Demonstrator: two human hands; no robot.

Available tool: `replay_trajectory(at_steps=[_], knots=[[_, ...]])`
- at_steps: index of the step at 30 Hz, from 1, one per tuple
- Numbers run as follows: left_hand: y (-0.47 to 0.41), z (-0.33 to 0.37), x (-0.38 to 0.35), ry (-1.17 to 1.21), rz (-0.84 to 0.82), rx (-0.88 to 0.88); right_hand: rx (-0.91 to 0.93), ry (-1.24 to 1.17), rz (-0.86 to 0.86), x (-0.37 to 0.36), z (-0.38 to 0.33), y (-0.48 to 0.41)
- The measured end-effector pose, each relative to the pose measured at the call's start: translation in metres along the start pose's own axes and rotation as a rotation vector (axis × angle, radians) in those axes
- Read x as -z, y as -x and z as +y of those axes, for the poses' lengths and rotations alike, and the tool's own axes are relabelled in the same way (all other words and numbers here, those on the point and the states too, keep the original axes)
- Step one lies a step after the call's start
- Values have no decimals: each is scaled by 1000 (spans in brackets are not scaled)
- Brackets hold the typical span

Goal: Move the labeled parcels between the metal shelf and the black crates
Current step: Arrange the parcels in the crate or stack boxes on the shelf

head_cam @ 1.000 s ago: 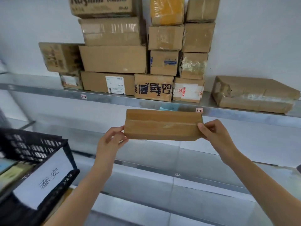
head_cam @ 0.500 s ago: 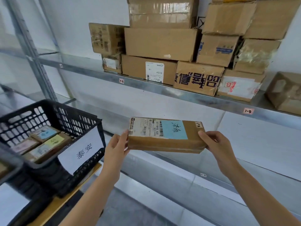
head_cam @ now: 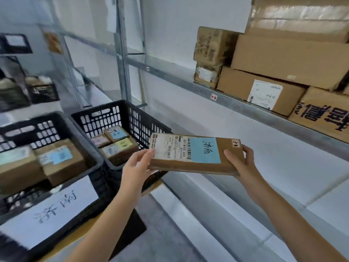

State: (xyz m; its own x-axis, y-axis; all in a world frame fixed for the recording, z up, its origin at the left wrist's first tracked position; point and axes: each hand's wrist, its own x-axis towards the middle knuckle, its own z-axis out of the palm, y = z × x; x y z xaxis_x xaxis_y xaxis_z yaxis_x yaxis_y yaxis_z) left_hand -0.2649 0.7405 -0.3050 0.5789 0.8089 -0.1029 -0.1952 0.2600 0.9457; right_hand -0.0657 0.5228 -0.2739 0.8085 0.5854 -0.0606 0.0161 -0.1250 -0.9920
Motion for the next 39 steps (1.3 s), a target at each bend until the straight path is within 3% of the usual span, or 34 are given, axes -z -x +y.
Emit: replay_trajectory(at_steps=[6,12,22,30,35,39], knots=[[-25,33,86,33,179,-87,-21,-50,-186,-108,-31,-46],[-44,67,187,64,375,-161,-7,82,-384,-244,-60,-85],[-67,96,363,-243,608,-56,-193,92,-531,-439,-37,-99],[-76,88,412,-346,777,-90,-357,224,-555,-524,7,-99],[-84,82,416,-396,781,-115,-434,326,-582,-558,36,-111],[-91,79,414,-471,762,-128,-671,248,-660,-573,51,-133]])
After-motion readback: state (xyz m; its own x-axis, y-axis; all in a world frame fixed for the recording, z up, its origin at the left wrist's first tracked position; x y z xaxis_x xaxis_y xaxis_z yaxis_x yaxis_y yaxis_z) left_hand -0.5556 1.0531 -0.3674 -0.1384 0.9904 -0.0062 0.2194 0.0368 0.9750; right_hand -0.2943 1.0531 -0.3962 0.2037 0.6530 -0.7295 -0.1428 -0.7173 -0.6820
